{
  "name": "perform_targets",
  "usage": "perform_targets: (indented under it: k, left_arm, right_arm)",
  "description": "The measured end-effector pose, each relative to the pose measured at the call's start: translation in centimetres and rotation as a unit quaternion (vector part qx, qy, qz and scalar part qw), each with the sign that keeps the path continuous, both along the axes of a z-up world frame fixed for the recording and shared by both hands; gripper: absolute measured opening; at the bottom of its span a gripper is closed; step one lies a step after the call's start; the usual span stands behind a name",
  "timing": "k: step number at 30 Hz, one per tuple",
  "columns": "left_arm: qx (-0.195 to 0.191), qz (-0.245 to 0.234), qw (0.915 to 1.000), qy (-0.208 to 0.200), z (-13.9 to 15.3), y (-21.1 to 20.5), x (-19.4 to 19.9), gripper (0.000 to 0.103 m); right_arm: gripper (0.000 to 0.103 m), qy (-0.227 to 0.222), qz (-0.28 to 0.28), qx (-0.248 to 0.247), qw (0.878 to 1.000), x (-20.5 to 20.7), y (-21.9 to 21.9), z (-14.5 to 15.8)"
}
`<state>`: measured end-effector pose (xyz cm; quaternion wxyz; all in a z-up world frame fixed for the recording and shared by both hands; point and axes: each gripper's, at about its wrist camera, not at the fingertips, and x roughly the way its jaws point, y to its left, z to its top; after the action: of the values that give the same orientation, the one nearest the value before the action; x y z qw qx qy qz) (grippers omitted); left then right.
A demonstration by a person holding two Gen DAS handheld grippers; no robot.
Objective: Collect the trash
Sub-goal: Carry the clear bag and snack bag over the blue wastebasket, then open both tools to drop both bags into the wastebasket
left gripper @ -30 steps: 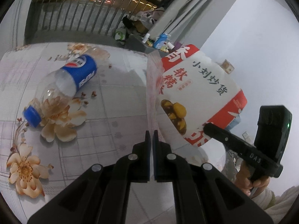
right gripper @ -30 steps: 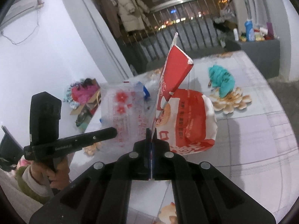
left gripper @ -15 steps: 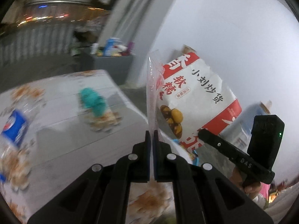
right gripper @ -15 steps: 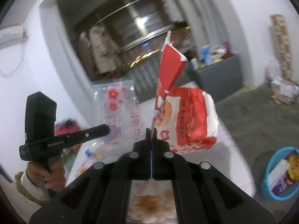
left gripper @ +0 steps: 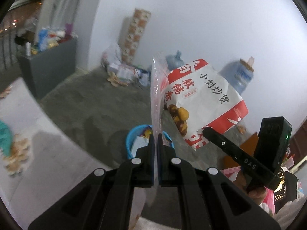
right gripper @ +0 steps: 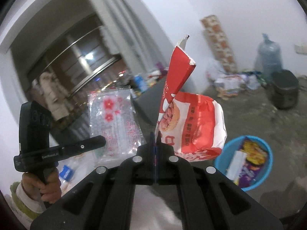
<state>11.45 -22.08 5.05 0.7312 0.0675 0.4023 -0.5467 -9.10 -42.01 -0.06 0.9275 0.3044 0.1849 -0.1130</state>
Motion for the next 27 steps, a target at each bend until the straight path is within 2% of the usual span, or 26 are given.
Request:
perform_targets:
  k: [3, 7, 13, 17, 18, 19, 20, 21, 22, 23, 24, 27]
  left_arm:
    - [0.029, -0.013, 0.9991, 0.027, -2.3, -4.3, 0.3, 0.002]
    - [0.086, -0.022, 0.9937, 0.069, -6.8, -10.0, 0.9, 0.002]
    - [0.177, -0.021, 0.9803, 0.086, -13.2, -17.3, 3.0, 0.002]
    - [0.210, -0.031, 0.9733, 0.087, -16.0, -21.0, 3.2, 0.002]
    - [0.216, -0.037, 0.9717, 0.088, -16.7, -22.0, 3.5, 0.004]
    - [0.231, -0.041, 0.9679, 0.090, -17.7, -22.5, 3.6, 0.005]
    - [0.254, -0.037, 0.9619, 0.094, -19.0, -23.2, 3.9, 0.016]
    - [0.272, -0.034, 0.9561, 0.104, -20.3, -23.7, 4.1, 0.033]
    - [0.279, -0.030, 0.9537, 0.109, -20.9, -23.8, 4.1, 0.037]
    - [0.288, -0.022, 0.9512, 0.109, -21.7, -23.9, 4.1, 0.039]
    - [0.297, -0.017, 0.9488, 0.107, -22.2, -23.9, 4.1, 0.039]
    - [0.302, -0.013, 0.9459, 0.118, -22.6, -23.4, 4.0, 0.039]
  right_arm:
    - [0.000, 0.023, -0.026, 0.024, 0.999, -0.3, -2.1, -2.4]
    - [0.000, 0.061, -0.046, 0.060, 0.995, -0.2, -5.1, -6.3]
    - [0.000, 0.112, -0.058, 0.127, 0.984, 2.3, -8.8, -12.7]
    - [0.000, 0.147, -0.056, 0.123, 0.980, 4.6, -10.2, -16.1]
    - [0.000, 0.154, -0.049, 0.136, 0.977, 5.1, -10.4, -17.4]
    - [0.004, 0.159, -0.043, 0.157, 0.974, 4.7, -11.2, -18.6]
    - [0.007, 0.168, -0.041, 0.178, 0.969, 5.0, -11.8, -20.0]
    - [0.012, 0.183, -0.034, 0.199, 0.962, 5.3, -12.2, -22.0]
    - [0.026, 0.208, -0.030, 0.225, 0.952, 5.5, -12.6, -24.3]
    - [0.032, 0.234, -0.041, 0.241, 0.941, 5.4, -12.8, -25.8]
    - [0.032, 0.257, -0.050, 0.258, 0.930, 5.0, -12.9, -27.4]
    - [0.036, 0.253, -0.075, 0.285, 0.921, 3.0, -12.9, -28.3]
